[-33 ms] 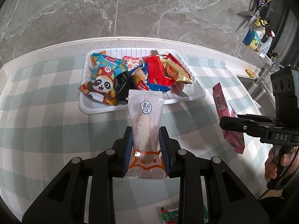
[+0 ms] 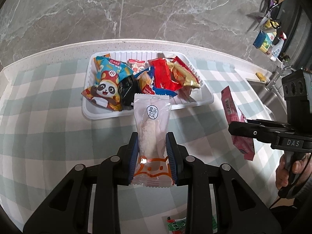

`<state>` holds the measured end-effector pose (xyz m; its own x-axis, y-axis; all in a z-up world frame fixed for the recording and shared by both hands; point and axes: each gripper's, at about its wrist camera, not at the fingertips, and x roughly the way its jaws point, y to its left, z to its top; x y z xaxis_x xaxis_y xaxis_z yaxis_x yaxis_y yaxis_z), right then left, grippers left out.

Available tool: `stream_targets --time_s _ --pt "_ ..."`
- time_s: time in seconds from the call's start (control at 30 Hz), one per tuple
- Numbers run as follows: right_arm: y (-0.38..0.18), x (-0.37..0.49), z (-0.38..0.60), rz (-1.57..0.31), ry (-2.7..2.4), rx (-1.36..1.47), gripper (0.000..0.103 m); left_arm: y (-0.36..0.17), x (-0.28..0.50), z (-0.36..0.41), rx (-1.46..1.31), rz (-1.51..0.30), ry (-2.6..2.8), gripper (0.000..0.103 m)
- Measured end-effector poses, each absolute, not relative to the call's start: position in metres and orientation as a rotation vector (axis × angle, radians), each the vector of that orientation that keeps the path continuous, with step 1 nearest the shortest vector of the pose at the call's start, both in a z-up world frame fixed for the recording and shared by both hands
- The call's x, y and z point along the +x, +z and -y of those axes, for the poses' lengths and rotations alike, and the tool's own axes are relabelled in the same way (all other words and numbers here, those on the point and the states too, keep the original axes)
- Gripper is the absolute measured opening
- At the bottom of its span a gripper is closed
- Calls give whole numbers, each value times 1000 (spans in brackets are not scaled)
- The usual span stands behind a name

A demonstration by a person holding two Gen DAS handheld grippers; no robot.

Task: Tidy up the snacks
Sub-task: 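Carry the clear bun bag and pink packet over the white tray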

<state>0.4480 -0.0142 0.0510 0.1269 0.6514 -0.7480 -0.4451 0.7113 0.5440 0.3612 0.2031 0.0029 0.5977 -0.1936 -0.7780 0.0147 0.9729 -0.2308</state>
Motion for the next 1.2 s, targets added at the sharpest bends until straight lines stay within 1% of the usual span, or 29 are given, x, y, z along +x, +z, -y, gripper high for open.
stream_targets --time_s 0.67,1.2 --pt "63 478 -1 -1160 828 208 32 26 380 -204 -209 -885 -139 26" --pt "58 517 -27 -1154 833 180 32 24 420 -218 -202 -893 -129 26"
